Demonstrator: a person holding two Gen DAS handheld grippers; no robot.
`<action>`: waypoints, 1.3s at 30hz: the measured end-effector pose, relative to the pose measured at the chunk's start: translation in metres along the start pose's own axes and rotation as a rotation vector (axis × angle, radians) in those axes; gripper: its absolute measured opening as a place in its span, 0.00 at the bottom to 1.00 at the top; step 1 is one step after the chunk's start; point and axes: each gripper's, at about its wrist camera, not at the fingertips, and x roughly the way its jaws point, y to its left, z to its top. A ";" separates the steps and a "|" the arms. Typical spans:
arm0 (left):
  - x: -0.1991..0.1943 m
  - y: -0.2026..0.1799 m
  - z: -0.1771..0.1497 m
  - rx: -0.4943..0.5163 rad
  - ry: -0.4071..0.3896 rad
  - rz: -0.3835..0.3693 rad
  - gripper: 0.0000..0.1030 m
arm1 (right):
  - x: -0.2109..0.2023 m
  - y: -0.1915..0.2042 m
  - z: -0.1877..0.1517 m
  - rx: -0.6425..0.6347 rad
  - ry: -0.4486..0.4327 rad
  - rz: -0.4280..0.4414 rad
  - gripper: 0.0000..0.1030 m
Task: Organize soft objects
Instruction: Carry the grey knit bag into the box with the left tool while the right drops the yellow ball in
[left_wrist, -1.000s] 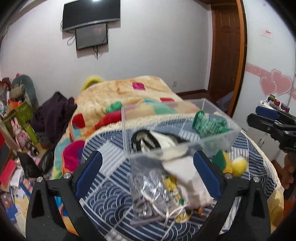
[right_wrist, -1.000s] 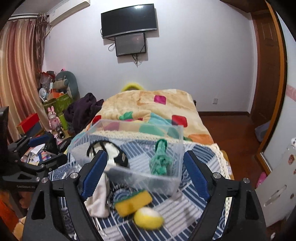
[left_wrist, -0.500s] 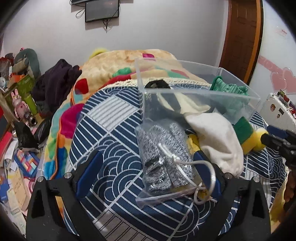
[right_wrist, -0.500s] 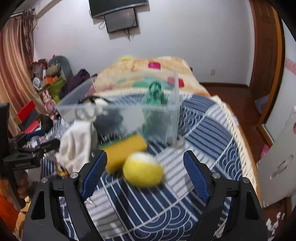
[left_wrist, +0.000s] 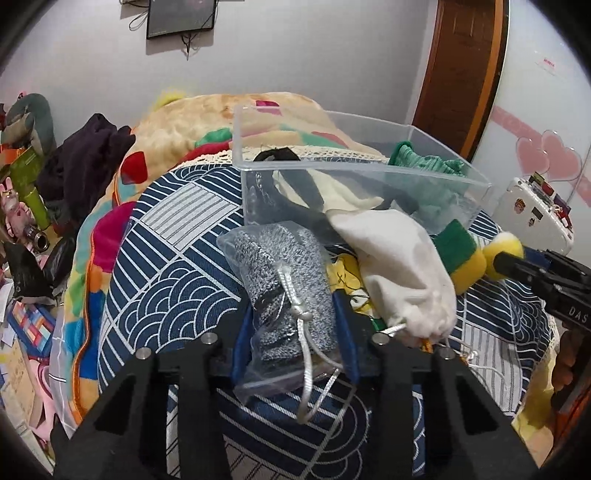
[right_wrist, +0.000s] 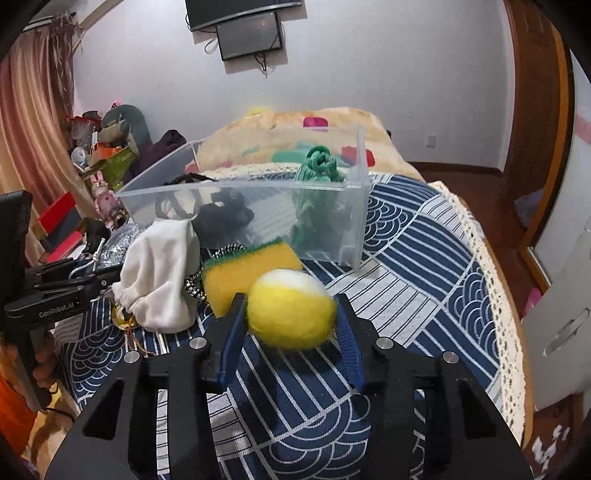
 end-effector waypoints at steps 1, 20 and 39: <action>-0.002 0.001 0.000 -0.001 -0.004 0.002 0.36 | -0.003 0.000 0.001 -0.001 -0.010 -0.007 0.42; -0.062 -0.015 0.056 0.019 -0.218 -0.035 0.35 | -0.037 0.011 0.050 -0.046 -0.174 -0.002 0.42; 0.015 -0.024 0.106 0.036 -0.108 -0.072 0.35 | 0.019 0.018 0.096 -0.050 -0.125 0.024 0.42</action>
